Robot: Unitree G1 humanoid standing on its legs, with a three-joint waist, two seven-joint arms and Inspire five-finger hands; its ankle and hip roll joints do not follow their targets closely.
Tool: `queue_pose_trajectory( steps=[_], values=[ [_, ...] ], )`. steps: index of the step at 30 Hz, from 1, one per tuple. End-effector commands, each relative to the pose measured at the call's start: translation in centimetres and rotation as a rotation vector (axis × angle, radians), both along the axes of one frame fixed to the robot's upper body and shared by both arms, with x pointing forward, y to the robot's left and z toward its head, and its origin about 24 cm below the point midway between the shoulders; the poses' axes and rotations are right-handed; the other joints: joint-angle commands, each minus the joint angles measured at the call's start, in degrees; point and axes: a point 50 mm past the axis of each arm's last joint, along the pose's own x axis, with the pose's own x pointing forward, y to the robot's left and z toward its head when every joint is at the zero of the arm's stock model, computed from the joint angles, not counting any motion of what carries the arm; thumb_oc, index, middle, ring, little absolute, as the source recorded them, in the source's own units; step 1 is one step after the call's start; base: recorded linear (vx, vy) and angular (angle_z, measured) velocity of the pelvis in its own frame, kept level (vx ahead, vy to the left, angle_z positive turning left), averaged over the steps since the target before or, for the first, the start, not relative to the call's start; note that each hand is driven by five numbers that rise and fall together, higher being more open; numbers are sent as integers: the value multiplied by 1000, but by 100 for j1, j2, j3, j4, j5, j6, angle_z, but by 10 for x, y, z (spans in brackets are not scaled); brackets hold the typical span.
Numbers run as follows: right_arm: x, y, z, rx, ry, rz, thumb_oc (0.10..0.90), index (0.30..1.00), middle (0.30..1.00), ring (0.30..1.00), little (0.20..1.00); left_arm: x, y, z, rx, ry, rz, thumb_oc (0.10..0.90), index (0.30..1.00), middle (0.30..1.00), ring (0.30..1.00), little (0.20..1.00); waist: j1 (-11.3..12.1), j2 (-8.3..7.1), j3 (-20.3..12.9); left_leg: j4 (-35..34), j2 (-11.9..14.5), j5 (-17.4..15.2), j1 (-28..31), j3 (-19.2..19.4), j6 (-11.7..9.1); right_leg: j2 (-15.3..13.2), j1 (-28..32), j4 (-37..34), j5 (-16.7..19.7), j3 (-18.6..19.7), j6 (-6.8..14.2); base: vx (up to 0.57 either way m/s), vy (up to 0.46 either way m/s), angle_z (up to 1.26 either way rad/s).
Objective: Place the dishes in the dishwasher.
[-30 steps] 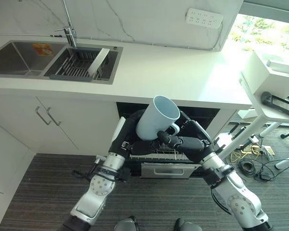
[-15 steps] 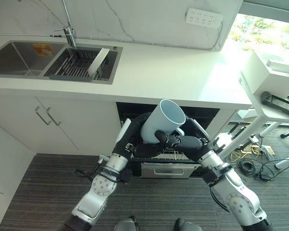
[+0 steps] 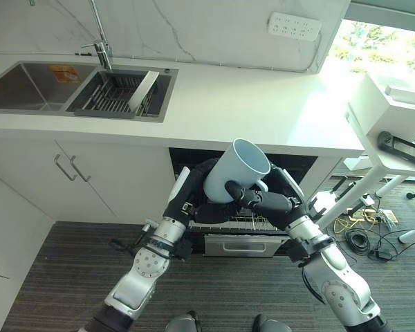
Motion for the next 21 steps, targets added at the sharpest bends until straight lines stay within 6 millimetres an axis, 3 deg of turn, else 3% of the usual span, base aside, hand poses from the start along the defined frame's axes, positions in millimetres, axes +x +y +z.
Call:
queue_pose_trajectory(
  steps=[1, 6, 7, 8, 9, 14, 19, 21],
  values=[
    [2, -1, 67, 165, -361, -54, 400, 300, 300, 300, 300, -11, -30, 46, -51, -239, -191, 400, 300, 300, 300, 300, 58, 40, -244, -383, 376, -980, 1040, 22, -273, -179, -510, 250, -256, 40, 427, 0, 0, 0],
    [1, -5, 69, 151, -382, -109, 400, 300, 300, 300, 300, -10, -30, 41, -68, -197, -196, 400, 300, 300, 300, 300, 39, 49, -249, -383, 385, -976, 1037, 33, -265, -154, -502, 250, -284, 81, 419, 0, 0, 0],
    [1, -6, 69, 150, -383, -112, 400, 300, 300, 300, 300, -10, -30, 41, -68, -196, -195, 436, 354, 354, 354, 354, 37, 49, -249, -383, 387, -976, 1037, 35, -265, -152, -502, 250, -287, 85, 419, 0, 0, 0],
    [1, -7, 69, 150, -385, -123, 400, 300, 300, 300, 300, -10, -30, 40, -72, -190, -190, 562, 542, 542, 542, 542, 33, 51, -247, -383, 393, -975, 1037, 41, -265, -147, -501, 250, -293, 91, 417, 0, 0, 0],
    [2, -11, 70, 152, -387, -145, 400, 300, 300, 300, 300, -9, -27, 39, -78, -175, -178, 800, 900, 900, 900, 900, 27, 51, -247, -383, 400, -974, 1037, 48, -266, -138, -503, 250, -302, 101, 412, 0, 0, 0],
    [1, -20, 70, 159, -392, -189, 400, 300, 300, 300, 300, -7, -19, 33, -87, -146, -122, 800, 900, 900, 900, 900, 13, 49, -232, -383, 408, -977, 1047, 65, -269, -125, -511, 250, -304, 110, 402, 0, 0, 0],
    [-2, -47, 70, 167, -416, -328, 400, 300, 300, 300, 300, -3, 22, 20, -132, -90, 109, 800, 900, 900, 900, 900, -1, 65, -206, -383, 443, -952, 1069, 94, -295, -112, -504, 250, -305, 124, 367, 7, 1, 0],
    [-2, -50, 70, 167, -417, -343, 400, 300, 300, 300, 300, -2, 26, 19, -140, -86, 134, 800, 900, 900, 900, 900, -1, 68, -211, -383, 442, -949, 1065, 89, -299, -112, -507, 250, -308, 130, 365, 0, 0, 0]
  ],
)
